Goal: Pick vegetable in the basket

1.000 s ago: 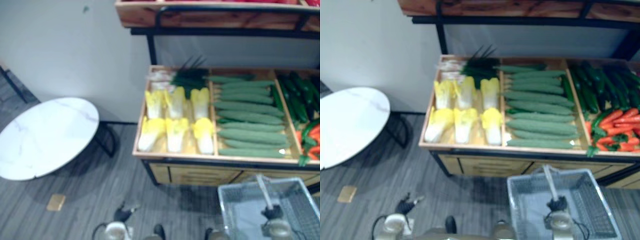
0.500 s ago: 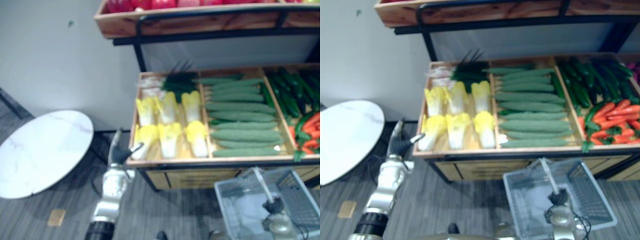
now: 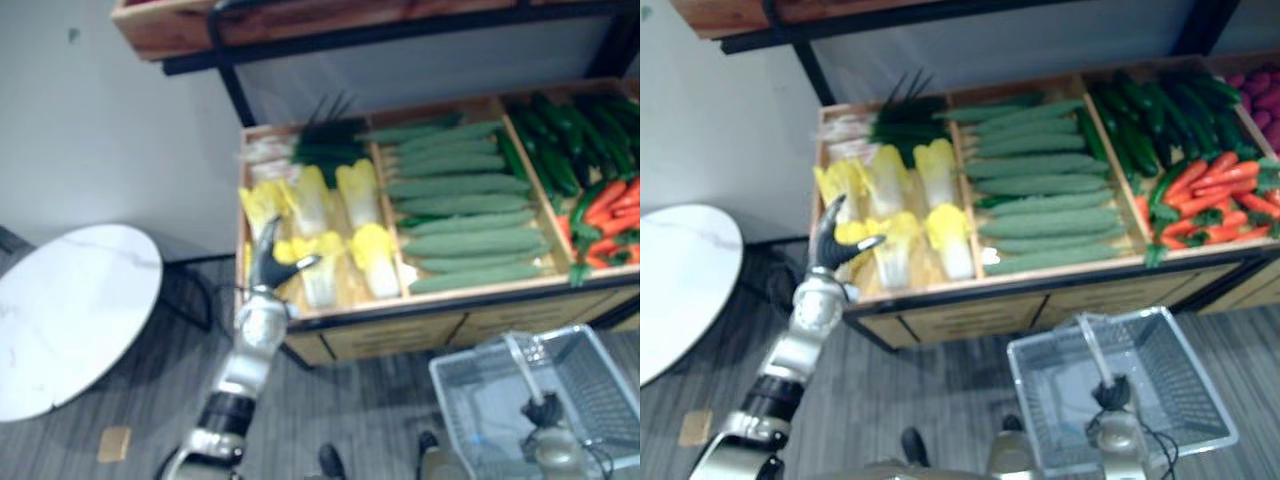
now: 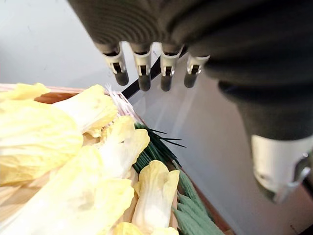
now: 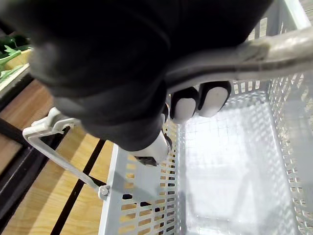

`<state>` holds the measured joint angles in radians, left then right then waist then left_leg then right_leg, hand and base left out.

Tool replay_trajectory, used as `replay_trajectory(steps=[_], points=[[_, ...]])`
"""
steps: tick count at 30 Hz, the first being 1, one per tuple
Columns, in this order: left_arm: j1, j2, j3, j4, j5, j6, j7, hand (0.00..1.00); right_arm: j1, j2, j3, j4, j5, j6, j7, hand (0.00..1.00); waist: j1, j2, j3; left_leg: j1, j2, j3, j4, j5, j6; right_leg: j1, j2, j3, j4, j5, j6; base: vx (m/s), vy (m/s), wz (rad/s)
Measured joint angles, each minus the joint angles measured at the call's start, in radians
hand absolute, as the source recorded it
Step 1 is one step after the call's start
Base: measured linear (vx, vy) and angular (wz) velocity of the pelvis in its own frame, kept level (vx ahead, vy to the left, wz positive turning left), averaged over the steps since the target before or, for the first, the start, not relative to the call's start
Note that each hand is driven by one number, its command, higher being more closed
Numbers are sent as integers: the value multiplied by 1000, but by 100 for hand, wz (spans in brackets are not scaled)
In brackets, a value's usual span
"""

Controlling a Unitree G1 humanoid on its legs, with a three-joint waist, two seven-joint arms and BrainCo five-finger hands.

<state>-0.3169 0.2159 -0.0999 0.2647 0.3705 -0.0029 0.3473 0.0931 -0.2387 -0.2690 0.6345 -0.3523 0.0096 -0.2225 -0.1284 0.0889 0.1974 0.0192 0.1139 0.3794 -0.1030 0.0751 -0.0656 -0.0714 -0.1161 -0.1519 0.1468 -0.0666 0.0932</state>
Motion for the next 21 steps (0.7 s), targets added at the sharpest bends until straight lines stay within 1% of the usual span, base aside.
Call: replay_trajectory(steps=[3,9,13,15,17,21], points=[[-48,0,1,50,5,34,10,0,-19,-2,0,-15,2,0,-19,100,-1,9,26,-27,-2,19,0,3,1,-46,0,22,25,-2,-2,-11,13,-15],[-158,0,1,136,6,53,41,0,-50,-17,-1,-34,7,0,-42,100,-4,24,80,-60,-12,24,6,12,2,-106,-8,32,59,-3,-4,4,4,-2],[-211,6,4,195,19,58,42,0,-79,-20,-2,-35,9,0,-57,100,-4,30,110,-81,-17,32,6,15,5,-141,-13,44,77,-4,-4,1,9,-5],[-236,16,4,238,42,60,43,0,-92,-20,-1,-38,10,-1,-57,100,-5,32,127,-95,-19,44,6,19,9,-165,-14,52,88,-4,-4,5,2,-8],[-292,36,5,302,45,78,43,0,-115,-20,-2,-40,20,-2,-60,100,-8,33,170,-110,-21,48,6,26,11,-191,-16,59,105,-4,-4,7,-12,-6],[-339,66,4,367,47,81,44,0,-136,-20,-1,-53,40,-4,-79,100,-9,33,204,-140,-24,71,6,29,13,-245,-17,83,129,-4,-4,34,-25,-14]])
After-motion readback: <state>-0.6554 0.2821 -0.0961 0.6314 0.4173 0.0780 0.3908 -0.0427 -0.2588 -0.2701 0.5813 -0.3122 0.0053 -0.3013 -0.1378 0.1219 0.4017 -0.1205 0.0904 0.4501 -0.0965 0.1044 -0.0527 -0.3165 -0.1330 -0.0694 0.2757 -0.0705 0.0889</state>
